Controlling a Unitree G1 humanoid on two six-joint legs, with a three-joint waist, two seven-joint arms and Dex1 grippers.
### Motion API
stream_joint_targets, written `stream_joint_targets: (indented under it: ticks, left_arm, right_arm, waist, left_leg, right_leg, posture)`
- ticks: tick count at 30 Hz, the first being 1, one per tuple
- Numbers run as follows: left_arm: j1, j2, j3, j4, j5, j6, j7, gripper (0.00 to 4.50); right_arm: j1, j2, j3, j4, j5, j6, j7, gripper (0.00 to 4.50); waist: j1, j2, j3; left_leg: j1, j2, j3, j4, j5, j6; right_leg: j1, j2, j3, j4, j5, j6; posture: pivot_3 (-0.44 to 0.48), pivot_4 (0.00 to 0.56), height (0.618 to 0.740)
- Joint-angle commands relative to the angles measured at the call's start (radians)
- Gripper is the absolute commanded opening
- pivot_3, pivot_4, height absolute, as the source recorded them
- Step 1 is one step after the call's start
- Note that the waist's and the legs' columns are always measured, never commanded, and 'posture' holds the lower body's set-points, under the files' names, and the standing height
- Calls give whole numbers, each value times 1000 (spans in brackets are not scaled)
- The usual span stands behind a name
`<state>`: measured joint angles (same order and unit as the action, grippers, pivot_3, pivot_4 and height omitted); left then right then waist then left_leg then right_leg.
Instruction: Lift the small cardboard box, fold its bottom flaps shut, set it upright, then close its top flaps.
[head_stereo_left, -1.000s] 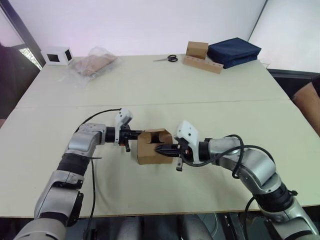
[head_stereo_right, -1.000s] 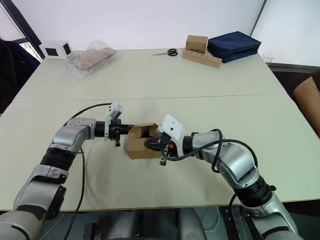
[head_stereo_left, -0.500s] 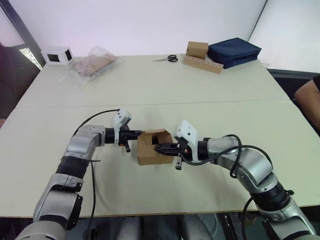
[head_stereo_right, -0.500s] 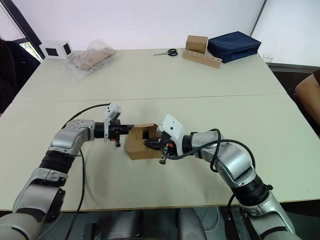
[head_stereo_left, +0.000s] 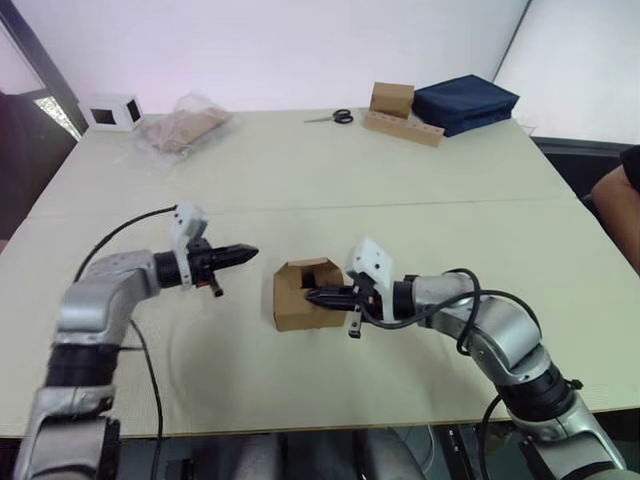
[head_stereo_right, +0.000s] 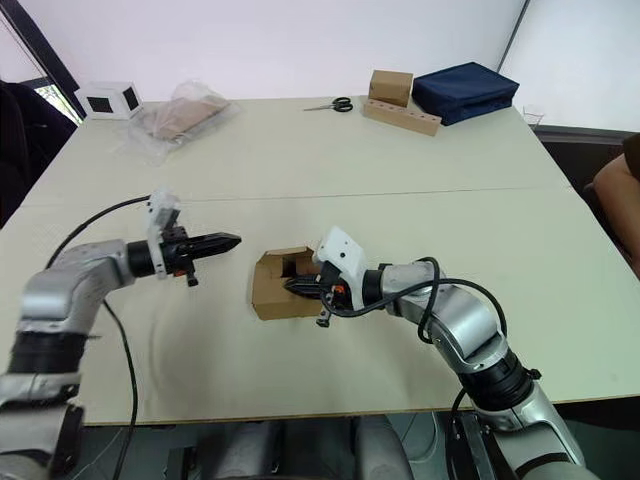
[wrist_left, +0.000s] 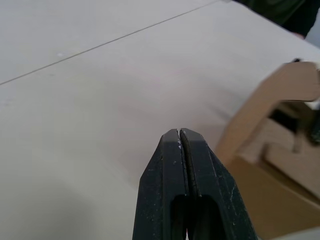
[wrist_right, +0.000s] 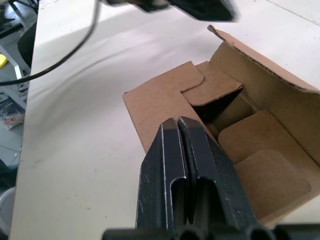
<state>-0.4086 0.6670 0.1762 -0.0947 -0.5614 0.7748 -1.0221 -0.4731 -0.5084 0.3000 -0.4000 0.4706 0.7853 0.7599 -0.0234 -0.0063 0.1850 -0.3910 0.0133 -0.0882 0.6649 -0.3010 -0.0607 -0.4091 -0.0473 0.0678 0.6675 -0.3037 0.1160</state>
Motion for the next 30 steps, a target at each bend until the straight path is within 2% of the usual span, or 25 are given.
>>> stream_joint_targets:
  ticks: [1, 8, 20, 24, 30]
  left_arm:
    - [84, 38, 78, -201, -135, 119, 29, 0]
    - [176, 54, 67, -327, -219, 174, 72, 0]
    - [197, 35, -55, -324, -198, 119, 98, 0]
    - [203, 44, -107, -304, -147, 83, 98, 0]
    - [195, 44, -146, -273, -120, 68, 109, 0]
  right_arm:
    - [4, 7, -6, -8, -10, -26, 5, 8]
    - [-2, 17, 0, 5, -19, -31, 18, 8]
    - [6, 17, 3, 2, -35, -33, 21, 8]
    - [9, 19, 1, -7, -38, -32, 18, 8]
    - [5, 37, -51, -22, 19, -2, 14, 8]
  waist:
    - [1, 0, 0]
    - [4, 0, 0]
    - [3, 0, 0]
    - [4, 0, 0]
    - [5, 0, 0]
  left_leg:
    - [0, 0, 0, 0, 0, 0]
    - [0, 0, 0, 0, 0, 0]
    - [0, 0, 0, 0, 0, 0]
    - [0, 0, 1, 0, 0, 0]
    - [0, 0, 1, 0, 0, 0]
  right_leg:
    - [1, 0, 0, 0, 0, 0]
    - [1, -1, 0, 0, 0, 0]
    - [1, 0, 0, -1, 0, 0]
    - [1, -1, 0, -1, 0, 0]
    - [1, -1, 0, -1, 0, 0]
  posture:
    - [0, 150, 740]
    - [0, 150, 740]
    - [0, 150, 740]
    - [0, 150, 740]
    - [0, 150, 740]
